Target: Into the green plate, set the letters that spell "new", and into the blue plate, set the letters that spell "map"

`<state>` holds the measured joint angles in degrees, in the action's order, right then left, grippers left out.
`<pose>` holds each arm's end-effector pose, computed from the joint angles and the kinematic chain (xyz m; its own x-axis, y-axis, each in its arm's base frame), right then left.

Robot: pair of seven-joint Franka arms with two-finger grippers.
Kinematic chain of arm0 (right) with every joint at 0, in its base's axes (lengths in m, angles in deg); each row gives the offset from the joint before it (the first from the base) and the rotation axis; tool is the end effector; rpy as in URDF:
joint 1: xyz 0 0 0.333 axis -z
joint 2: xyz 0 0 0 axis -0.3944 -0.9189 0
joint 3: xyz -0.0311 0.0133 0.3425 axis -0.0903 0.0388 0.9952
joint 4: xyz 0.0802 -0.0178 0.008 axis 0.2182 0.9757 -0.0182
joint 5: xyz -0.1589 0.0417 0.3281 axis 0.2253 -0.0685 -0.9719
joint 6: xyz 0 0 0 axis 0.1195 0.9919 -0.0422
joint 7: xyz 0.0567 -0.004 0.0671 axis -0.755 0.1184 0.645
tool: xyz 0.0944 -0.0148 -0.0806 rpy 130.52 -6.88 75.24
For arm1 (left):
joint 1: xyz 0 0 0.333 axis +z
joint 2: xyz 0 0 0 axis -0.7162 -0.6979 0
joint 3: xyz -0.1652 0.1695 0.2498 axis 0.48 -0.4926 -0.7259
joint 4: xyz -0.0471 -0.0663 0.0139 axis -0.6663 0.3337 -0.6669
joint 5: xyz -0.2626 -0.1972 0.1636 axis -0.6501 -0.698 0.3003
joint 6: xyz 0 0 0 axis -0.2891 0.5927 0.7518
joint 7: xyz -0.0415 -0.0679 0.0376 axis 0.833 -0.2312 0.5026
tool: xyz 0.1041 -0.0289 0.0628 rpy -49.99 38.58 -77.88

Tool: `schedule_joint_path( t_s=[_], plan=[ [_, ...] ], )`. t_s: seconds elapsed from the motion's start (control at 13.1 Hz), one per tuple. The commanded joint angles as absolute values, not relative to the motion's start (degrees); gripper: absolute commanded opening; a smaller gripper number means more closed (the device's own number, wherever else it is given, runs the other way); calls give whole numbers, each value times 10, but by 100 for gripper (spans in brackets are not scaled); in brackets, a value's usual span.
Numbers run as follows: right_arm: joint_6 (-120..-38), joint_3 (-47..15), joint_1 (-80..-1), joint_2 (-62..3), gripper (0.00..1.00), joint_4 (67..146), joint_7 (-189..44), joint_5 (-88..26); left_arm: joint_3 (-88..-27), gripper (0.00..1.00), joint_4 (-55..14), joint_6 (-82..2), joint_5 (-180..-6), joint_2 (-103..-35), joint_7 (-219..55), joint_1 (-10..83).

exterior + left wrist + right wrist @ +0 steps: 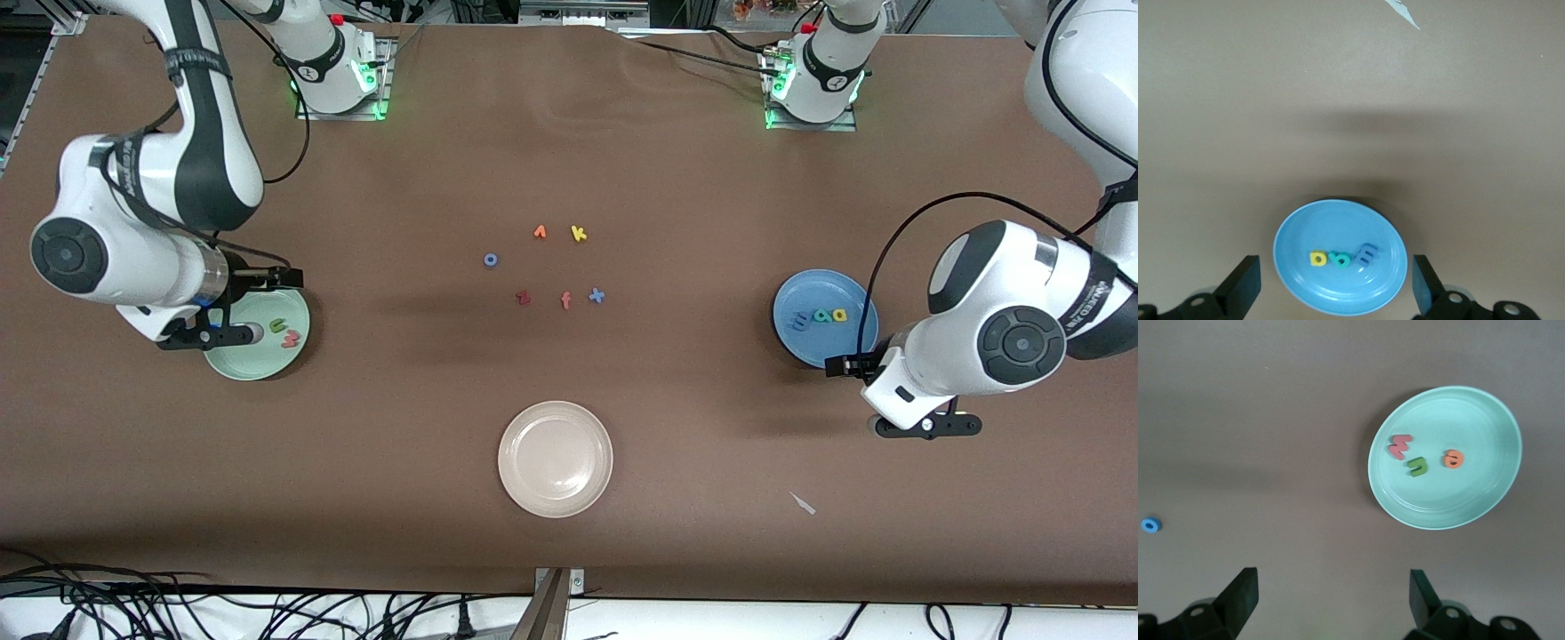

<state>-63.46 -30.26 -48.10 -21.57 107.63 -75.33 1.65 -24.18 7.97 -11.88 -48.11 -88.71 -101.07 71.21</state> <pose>0.5768 0.0771 0.4257 0.9610 0.1079 -0.2544 0.1152 -0.9933 0.0137 0.6879 -0.0634 0.3963 0.9816 0.0357 -0.1875 0.0159 -0.9942 -0.1062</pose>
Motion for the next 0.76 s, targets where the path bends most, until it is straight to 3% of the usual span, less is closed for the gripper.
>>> schedule_joint_path(
  t_s=[0.0,0.15,0.46,0.53,0.69],
  plan=[
    [-615,-201,-405,-137,100,1095,-761,68,-249,100,135,-64,-481,-890,-931,702],
    [-592,-187,-391,-99,100,1087,-758,77,-256,100,176,-10,-481,-889,-869,684],
    [-493,-189,-373,-67,100,1020,-760,88,-336,100,237,60,-545,-876,-807,634],
    [-473,-190,-371,-66,100,998,-760,93,-365,100,241,61,-581,-863,-805,624],
    [-466,-197,-369,-63,100,988,-761,87,-505,100,240,60,-688,-819,-775,562]
  ],
)
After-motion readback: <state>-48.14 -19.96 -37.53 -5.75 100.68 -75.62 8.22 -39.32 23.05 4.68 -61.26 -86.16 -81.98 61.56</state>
